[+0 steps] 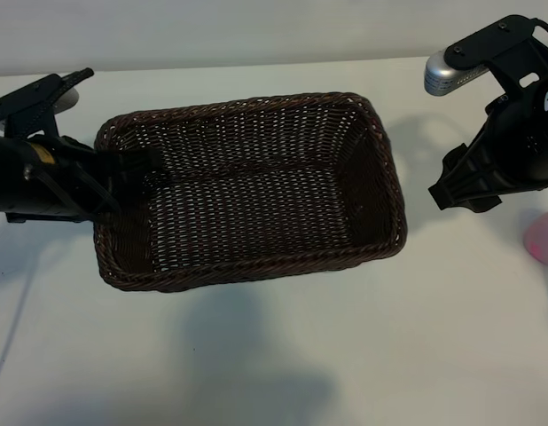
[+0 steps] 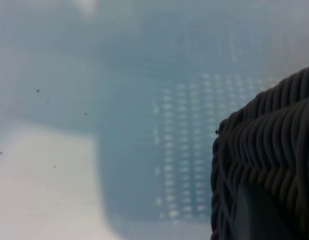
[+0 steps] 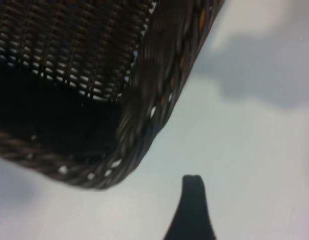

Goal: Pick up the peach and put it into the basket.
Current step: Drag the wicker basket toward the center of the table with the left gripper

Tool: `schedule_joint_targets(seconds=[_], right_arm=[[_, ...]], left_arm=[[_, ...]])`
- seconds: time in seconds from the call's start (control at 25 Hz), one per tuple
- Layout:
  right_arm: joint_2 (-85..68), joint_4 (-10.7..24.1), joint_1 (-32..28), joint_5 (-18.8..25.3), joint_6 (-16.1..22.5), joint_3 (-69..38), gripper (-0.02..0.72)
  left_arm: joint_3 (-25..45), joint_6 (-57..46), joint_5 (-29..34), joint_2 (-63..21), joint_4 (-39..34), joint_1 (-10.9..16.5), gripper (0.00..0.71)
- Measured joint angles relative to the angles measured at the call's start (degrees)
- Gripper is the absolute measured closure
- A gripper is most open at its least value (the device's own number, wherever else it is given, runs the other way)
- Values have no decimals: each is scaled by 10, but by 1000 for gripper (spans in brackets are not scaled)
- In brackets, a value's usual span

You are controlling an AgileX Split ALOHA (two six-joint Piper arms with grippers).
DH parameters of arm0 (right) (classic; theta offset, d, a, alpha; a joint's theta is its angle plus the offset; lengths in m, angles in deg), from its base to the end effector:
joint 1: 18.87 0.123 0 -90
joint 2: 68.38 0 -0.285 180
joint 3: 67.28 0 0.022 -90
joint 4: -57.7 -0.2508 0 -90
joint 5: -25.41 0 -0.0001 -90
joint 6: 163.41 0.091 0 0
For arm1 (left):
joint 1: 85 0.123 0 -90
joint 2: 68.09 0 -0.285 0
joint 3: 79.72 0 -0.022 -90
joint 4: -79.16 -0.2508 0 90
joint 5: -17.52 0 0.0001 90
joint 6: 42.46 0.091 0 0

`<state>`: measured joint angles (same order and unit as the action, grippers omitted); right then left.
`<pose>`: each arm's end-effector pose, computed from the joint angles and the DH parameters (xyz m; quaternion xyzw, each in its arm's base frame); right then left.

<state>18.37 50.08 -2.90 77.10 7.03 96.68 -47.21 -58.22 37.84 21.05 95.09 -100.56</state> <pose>0.2594 0.0841 0.2919 -0.1871 0.9554 0.0722 0.2167 0.2649 -0.0828 0.2244 -0.1088 0.9361 -0.1717 0.2870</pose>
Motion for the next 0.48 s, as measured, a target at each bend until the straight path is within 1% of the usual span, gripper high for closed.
schedule_joint_targets(seconds=[0.12, 0.24, 0.32, 0.48], right_arm=[[0, 0, 0, 0, 0, 0, 144], [0, 0, 0, 0, 0, 0, 144], [0, 0, 0, 1, 0, 0, 144], [0, 0, 0, 3, 0, 0, 144]], left_arm=[[-3, 88, 0, 6, 82, 15, 553], [-22, 154, 0, 31, 137, 17, 553], [-41, 176, 4, 51, 156, 17, 553], [-80, 186, 16, 89, 162, 17, 553]])
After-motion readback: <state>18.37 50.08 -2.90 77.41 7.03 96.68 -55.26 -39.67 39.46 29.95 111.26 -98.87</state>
